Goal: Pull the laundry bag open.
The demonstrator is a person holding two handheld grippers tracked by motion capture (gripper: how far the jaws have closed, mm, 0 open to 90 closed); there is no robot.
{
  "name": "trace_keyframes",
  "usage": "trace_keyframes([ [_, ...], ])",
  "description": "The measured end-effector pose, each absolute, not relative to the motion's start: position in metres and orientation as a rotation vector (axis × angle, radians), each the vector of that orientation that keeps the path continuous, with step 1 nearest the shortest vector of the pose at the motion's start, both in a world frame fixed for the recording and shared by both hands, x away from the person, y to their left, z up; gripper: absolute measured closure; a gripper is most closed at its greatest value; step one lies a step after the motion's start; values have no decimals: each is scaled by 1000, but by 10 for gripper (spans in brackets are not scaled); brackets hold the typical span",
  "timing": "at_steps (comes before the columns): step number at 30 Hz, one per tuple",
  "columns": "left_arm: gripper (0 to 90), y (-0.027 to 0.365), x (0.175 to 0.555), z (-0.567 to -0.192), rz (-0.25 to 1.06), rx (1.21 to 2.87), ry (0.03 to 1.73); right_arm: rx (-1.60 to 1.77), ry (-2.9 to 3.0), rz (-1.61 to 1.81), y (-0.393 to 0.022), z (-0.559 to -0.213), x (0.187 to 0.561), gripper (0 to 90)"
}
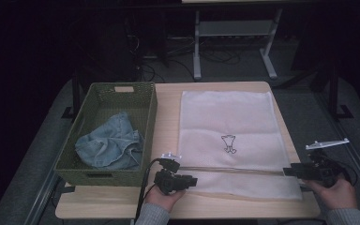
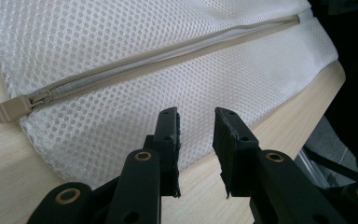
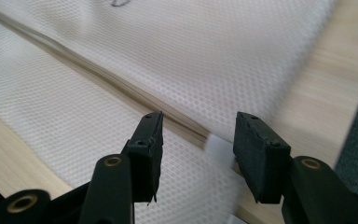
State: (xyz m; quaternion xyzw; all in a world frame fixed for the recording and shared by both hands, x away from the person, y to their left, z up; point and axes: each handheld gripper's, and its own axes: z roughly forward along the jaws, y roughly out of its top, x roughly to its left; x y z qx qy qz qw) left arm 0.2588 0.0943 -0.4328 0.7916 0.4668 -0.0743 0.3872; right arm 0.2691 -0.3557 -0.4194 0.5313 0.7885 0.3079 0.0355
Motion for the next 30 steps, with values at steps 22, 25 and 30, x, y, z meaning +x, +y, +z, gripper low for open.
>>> trace_keyframes([
  [22, 652, 98, 262, -433, -263, 1944, 1170, 1345, 2538, 1102, -279, -412, 275, 467],
  [25, 648, 99, 263, -433, -269, 1932, 1164, 1315, 2548, 1151, -274, -414, 280, 463],
  [30, 642, 98, 263, -434, -269, 1933, 1156, 1176, 2566, 1140, -261, -414, 287, 437],
])
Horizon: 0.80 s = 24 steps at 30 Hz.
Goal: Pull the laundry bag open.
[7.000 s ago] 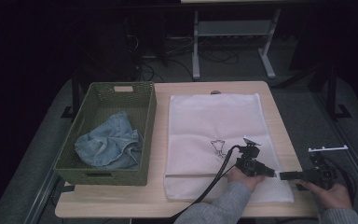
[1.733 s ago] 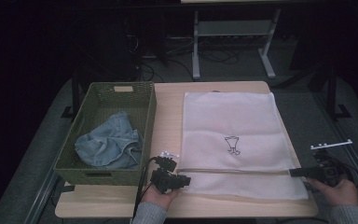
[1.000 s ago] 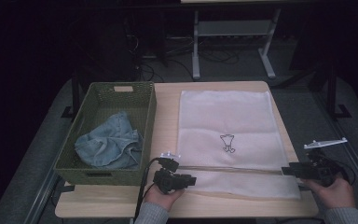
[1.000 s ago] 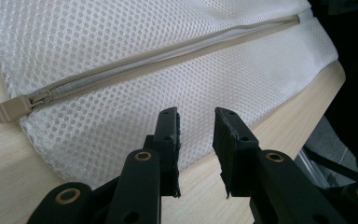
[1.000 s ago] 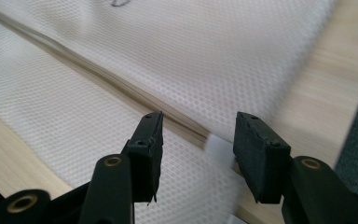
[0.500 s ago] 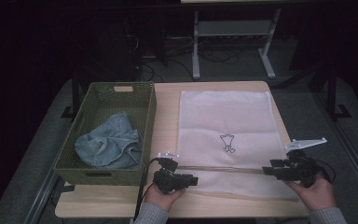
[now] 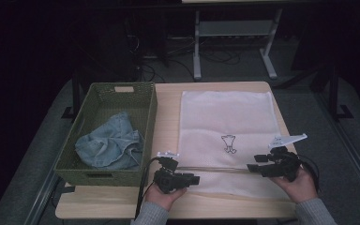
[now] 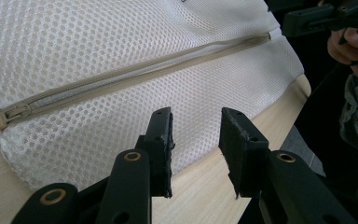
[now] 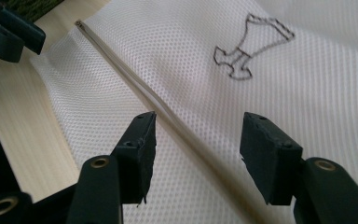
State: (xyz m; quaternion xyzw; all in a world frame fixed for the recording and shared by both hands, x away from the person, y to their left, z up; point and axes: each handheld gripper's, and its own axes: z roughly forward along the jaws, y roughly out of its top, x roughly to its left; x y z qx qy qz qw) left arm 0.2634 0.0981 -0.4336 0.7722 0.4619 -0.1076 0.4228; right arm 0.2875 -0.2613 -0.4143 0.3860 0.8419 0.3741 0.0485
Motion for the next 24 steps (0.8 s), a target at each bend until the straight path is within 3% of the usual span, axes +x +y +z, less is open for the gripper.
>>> trace_keyframes([
  [9, 624, 98, 266, -434, -275, 1927, 1157, 994, 2708, 1114, -234, -421, 307, 340],
  [24, 572, 97, 270, -432, -278, 1929, 1140, 730, 2895, 1006, -212, -421, 326, 357],
])
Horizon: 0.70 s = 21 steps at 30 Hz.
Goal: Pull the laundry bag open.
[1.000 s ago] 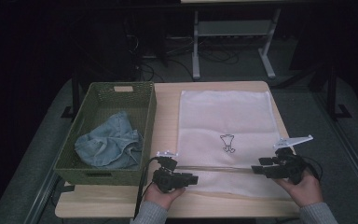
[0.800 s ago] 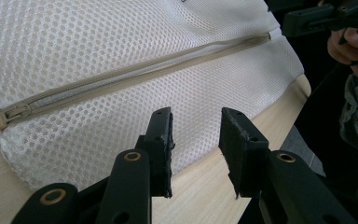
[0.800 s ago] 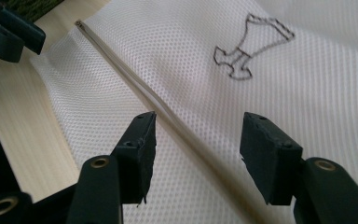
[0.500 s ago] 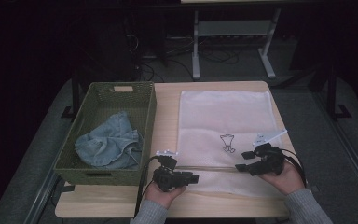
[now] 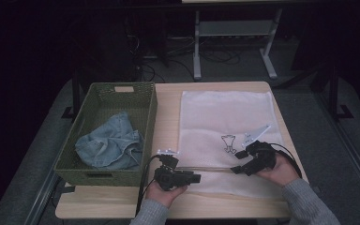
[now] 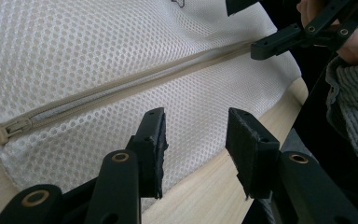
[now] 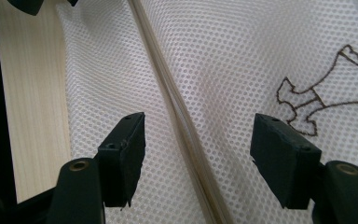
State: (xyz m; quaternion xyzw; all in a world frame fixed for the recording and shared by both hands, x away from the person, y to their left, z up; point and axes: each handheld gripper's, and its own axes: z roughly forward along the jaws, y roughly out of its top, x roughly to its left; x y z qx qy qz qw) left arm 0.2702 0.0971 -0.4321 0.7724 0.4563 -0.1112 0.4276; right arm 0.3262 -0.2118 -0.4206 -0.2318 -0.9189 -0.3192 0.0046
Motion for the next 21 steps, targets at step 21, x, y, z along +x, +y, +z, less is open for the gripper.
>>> trace_keyframes([
  [21, 530, 99, 273, -428, -283, 1913, 1138, -596, -2939, -1001, -201, -420, 336, 418],
])
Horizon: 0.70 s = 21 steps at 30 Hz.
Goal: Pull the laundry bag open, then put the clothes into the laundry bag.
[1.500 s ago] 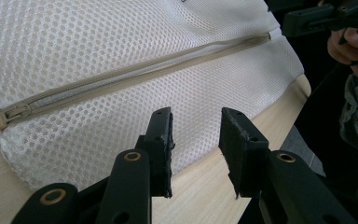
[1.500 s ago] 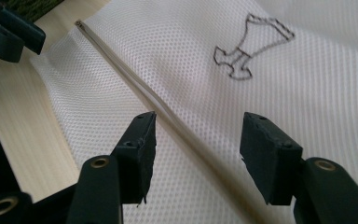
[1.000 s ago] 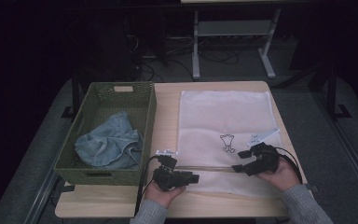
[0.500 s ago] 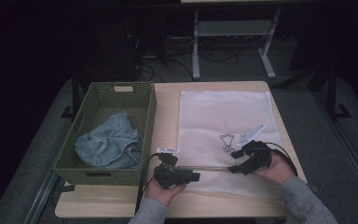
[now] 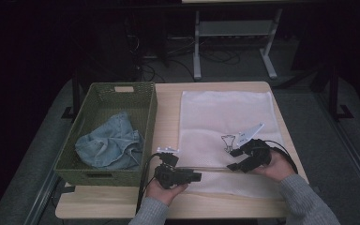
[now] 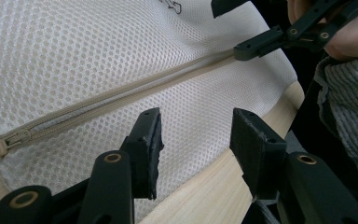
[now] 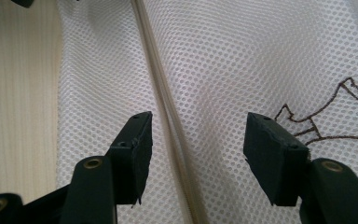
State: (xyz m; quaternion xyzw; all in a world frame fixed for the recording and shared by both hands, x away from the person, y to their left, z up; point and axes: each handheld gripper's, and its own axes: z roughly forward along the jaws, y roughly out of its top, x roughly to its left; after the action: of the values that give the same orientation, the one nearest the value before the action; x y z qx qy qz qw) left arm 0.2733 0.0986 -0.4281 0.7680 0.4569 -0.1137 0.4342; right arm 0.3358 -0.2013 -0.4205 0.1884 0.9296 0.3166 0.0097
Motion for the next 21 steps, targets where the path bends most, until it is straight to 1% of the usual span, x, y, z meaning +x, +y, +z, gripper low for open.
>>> trace_keyframes([
  [21, 503, 107, 275, -420, -286, 1896, 1121, 501, 2945, 913, -185, -433, 337, 465],
])
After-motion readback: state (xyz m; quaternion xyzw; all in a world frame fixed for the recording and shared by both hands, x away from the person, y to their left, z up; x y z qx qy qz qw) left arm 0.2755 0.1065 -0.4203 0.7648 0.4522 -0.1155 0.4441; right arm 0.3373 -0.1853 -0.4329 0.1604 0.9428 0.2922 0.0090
